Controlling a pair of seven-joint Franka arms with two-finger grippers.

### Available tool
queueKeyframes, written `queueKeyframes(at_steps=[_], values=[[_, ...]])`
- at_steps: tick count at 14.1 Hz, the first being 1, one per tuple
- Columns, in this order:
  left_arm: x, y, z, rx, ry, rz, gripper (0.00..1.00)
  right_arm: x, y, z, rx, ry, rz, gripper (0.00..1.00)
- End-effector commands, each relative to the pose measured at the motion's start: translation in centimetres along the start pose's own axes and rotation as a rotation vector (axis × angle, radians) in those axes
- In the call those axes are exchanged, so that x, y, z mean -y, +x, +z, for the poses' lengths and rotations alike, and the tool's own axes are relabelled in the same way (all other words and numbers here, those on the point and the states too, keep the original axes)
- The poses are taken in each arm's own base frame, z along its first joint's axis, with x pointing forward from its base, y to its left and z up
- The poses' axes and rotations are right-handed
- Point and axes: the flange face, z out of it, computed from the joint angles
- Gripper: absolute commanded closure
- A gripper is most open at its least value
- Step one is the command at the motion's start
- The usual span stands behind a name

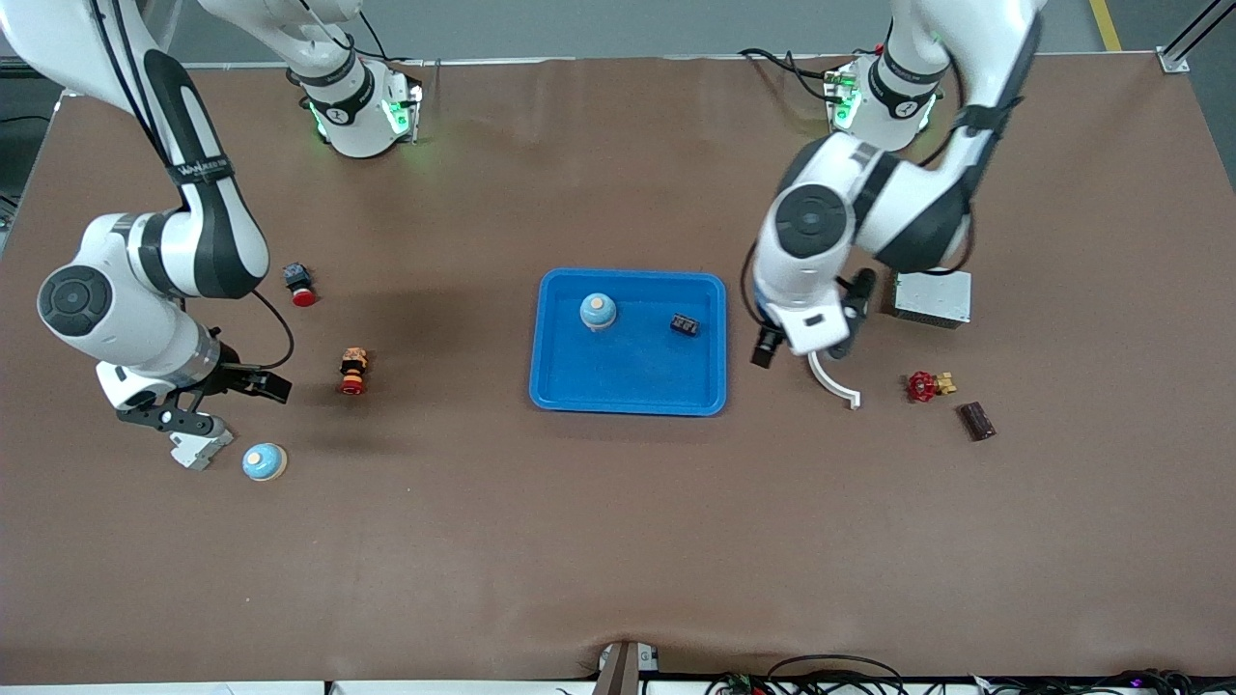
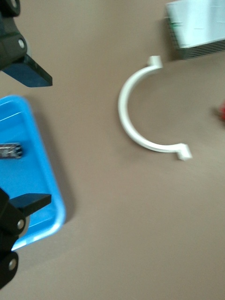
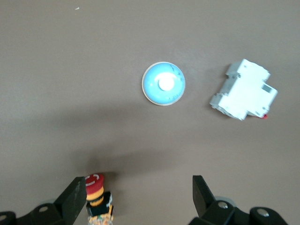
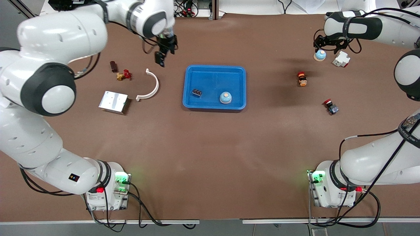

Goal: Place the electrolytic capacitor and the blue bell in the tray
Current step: 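Move the right gripper to the second bell while the left reaches another capacitor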

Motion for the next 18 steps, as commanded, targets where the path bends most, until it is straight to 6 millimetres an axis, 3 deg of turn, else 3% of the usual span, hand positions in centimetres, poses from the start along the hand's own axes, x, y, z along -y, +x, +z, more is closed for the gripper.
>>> queueKeyframes(at_steps=[1, 4, 7, 9, 11, 14, 18], values=[[1.1, 4.6, 1.4, -0.081, 0.046, 0.106, 0.0, -1.2, 1.9, 1.1, 0.001, 0.043, -0.01, 0.0], [2.7, 10.7, 3.5, -0.088, 0.105, 0.307, 0.0, -1.9, 3.1, 2.2, -0.019, 0.051, -0.016, 0.0], [3.5, 15.1, 5.5, -0.094, 0.111, 0.431, 0.0, -2.5, 4.5, 3.3, -0.035, 0.053, -0.021, 0.0], [5.2, 19.5, 7.7, -0.11, 0.081, 0.505, 0.0, -3.2, 5.4, 4.4, -0.033, 0.053, -0.015, 0.0], [6.6, 22.5, 10.1, -0.104, 0.04, 0.587, 0.0, -4.2, 6.3, 5.3, -0.036, 0.054, -0.022, 0.0], [7.5, 23.6, 14.0, -0.12, -0.03, 0.624, 0.0, -4.8, 7.5, 7.0, -0.053, 0.054, -0.019, 0.0], [8.9, 27.4, 18.1, -0.179, -0.044, 0.682, 0.0, -4.8, 8.3, 8.7, -0.08, 0.058, -0.012, 0.0]])
